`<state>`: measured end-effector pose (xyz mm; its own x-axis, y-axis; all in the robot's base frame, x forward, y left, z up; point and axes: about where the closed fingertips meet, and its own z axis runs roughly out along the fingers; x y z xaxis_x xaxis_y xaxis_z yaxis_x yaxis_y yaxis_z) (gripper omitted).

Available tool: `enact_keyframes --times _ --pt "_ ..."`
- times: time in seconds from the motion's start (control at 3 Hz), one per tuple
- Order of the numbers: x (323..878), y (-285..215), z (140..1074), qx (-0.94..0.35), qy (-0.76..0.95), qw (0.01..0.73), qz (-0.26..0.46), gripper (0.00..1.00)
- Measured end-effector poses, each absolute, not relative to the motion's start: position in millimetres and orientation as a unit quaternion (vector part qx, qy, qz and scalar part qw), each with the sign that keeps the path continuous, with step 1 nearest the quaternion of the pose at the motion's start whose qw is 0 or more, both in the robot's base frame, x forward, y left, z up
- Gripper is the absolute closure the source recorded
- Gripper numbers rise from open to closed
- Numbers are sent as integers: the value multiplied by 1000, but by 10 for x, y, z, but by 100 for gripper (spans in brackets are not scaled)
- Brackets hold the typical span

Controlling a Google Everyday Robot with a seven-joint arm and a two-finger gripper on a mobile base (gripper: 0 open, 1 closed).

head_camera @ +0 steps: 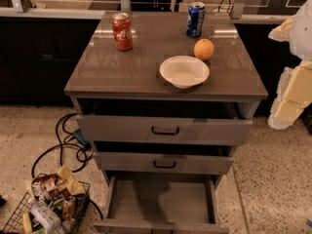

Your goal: Place coke can into bottom drawer

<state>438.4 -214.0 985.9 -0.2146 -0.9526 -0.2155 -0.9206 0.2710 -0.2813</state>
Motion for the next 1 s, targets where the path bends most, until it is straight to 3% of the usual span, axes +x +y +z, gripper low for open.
enact_keyframes --times 0.33,1.0 --pt "4384 -2140 9860 -602 778 174 -46 0" --pt "4907 -2030 9893 -544 785 298 -7 0"
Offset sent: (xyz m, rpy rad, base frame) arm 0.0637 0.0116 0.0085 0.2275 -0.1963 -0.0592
